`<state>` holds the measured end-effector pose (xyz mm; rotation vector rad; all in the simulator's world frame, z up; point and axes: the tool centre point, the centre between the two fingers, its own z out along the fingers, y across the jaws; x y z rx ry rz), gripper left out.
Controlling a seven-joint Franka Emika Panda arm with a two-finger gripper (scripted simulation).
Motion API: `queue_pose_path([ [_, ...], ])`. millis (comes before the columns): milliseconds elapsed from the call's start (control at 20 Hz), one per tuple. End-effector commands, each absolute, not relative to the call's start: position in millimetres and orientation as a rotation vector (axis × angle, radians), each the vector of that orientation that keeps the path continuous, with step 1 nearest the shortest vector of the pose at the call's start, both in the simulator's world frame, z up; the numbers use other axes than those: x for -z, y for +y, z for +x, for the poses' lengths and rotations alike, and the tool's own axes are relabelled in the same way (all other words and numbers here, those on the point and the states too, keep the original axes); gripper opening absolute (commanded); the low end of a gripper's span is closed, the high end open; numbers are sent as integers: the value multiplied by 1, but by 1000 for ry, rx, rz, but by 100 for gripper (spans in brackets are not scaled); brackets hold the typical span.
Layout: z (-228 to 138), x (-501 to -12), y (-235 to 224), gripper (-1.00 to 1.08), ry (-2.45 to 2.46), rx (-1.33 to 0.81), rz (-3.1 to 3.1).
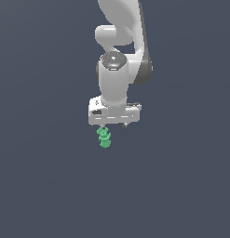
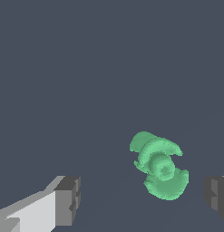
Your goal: Pick up the object and move it to a goal position.
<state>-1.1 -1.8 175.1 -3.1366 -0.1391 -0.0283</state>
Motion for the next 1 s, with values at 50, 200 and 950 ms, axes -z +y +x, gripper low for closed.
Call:
queue_pose_path([
  [50,-3,-167,-9,100,-196,24,-3135],
  [200,-5,-157,-17,100,-262,20,-3131],
  [950,-20,-116,-53,100,-558,1,-3092],
])
